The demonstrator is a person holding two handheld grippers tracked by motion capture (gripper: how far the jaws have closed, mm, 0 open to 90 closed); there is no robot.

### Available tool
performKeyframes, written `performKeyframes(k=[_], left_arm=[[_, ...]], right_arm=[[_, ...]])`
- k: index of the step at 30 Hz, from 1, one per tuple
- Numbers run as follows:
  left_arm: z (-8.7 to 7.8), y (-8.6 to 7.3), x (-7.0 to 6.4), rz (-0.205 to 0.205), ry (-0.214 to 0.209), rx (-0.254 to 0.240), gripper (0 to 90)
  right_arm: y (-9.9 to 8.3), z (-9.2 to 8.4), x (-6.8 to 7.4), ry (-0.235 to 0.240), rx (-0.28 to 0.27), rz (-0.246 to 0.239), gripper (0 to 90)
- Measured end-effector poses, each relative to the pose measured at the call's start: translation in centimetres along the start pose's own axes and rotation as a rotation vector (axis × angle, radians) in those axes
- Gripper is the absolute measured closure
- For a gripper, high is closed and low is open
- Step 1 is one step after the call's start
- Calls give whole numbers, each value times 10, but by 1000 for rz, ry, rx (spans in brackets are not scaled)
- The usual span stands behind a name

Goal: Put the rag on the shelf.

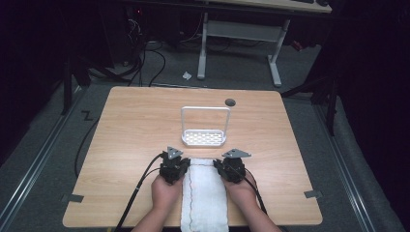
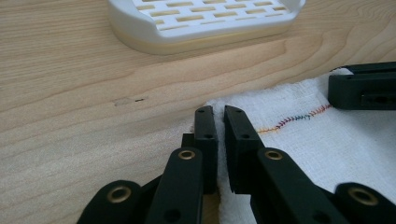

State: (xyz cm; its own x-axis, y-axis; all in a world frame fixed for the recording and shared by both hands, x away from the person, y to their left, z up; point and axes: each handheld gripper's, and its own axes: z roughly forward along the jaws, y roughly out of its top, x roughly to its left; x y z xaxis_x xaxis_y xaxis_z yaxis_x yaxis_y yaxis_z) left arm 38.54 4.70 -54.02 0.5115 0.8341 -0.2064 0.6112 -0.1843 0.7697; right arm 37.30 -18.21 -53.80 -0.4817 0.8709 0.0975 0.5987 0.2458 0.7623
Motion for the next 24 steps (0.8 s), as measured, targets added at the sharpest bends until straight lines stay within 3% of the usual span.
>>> performKeyframes(k=[11, 20, 24], left_arm=[[-7, 0, 3, -36, -36, -53, 847], [-24, 10, -6, -16, -40, -161, 848], [-32, 18, -7, -9, -51, -202, 849]], right_arm=[[4, -15, 6, -14, -100, -42, 859], [8, -30, 13, -39, -187, -56, 858], [19, -42, 16, -38, -244, -69, 859]])
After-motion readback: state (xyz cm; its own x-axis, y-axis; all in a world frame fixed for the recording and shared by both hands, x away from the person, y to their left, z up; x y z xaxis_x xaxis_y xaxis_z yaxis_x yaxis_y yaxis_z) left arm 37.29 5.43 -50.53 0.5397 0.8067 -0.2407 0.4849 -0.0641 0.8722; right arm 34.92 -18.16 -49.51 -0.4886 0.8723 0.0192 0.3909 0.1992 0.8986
